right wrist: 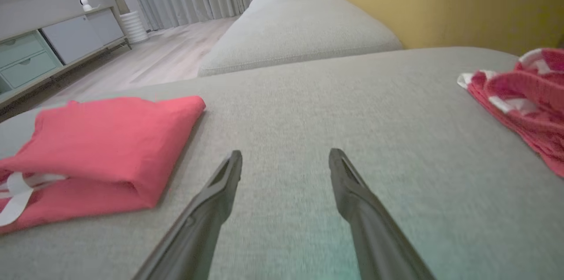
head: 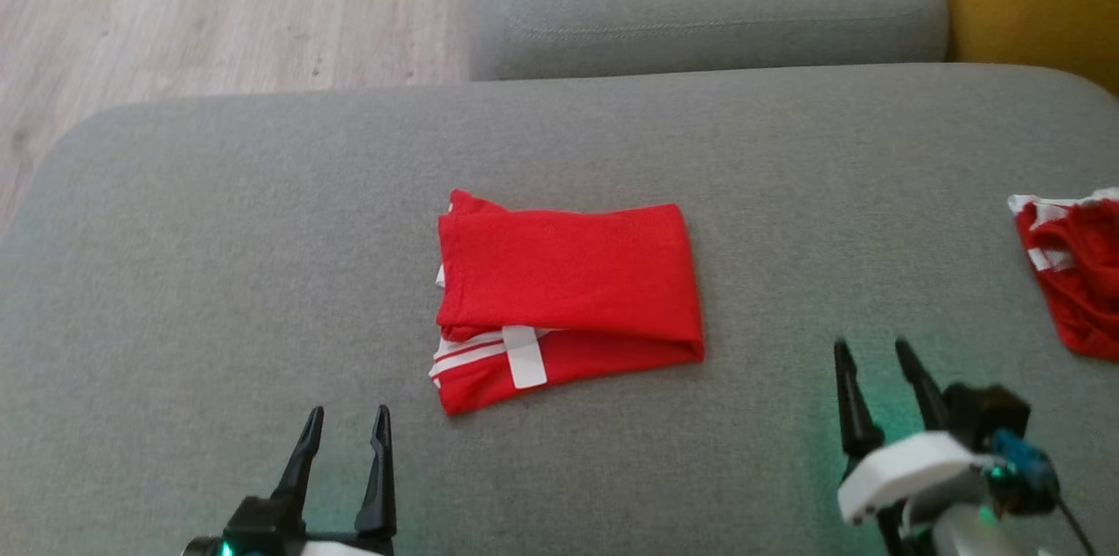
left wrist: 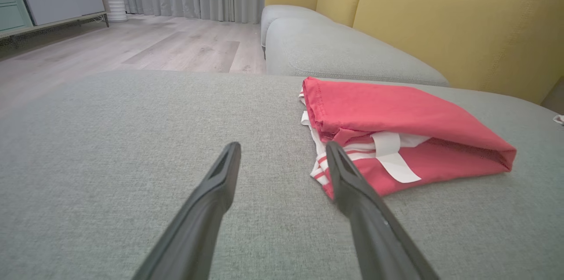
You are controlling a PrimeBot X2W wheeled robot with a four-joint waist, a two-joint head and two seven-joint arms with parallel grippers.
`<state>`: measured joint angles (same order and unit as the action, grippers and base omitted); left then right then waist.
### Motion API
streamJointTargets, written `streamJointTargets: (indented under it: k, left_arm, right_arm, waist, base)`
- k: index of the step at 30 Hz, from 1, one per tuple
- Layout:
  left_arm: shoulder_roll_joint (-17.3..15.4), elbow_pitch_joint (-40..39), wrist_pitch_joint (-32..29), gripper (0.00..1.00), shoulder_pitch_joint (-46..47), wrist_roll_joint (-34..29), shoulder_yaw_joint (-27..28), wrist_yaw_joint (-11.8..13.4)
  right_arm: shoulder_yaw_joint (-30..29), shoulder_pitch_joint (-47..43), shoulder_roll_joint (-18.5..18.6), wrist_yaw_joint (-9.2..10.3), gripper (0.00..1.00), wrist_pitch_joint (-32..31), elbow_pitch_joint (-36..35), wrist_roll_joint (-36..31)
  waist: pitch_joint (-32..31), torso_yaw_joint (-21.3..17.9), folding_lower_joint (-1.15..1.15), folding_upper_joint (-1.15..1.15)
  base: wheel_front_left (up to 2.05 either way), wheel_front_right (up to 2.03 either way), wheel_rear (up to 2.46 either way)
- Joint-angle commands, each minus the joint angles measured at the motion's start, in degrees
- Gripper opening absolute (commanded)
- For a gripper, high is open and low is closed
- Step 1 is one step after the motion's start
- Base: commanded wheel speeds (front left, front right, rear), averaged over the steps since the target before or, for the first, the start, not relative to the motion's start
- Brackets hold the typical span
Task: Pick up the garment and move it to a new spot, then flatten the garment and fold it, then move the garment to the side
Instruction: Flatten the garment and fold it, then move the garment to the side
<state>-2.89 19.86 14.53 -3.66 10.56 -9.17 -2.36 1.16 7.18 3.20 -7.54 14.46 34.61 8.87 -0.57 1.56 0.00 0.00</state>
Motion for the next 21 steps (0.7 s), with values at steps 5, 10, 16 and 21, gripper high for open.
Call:
streamJointTargets:
  k: [5,10,16,21]
  left_arm:
    - [0.0,-2.4,0.5,1.0,0.2,-1.0,2.5,-0.2]
    - [0.0,-3.1,0.5,1.0,0.1,-1.0,2.4,-0.4]
    - [0.0,-2.7,0.5,1.0,1.1,-0.3,0.7,-0.8]
    - [0.0,-2.5,0.5,1.0,2.2,0.4,-2.0,-0.9]
  right_arm:
    - [2.4,-0.4,-0.3,0.05,1.0,0.5,-2.0,1.5]
    - [4.8,0.9,-0.3,0.05,1.0,0.5,-1.7,3.2]
    - [8.0,4.1,-0.3,0.05,1.0,0.5,1.5,6.3]
    - [13.1,12.0,-0.3,0.05,1.0,0.3,8.3,10.3]
  waist:
    - [-0.8,-1.4,0.0,0.0]
    - [-0.8,-1.6,0.0,0.0]
    - [0.4,1.1,0.0,0.0]
    - [2.7,6.7,0.0,0.0]
  base:
    - [0.0,0.0,0.0]
    - [0.0,0.0,0.0]
    - [0.0,0.0,0.0]
    - [0.0,0.0,0.0]
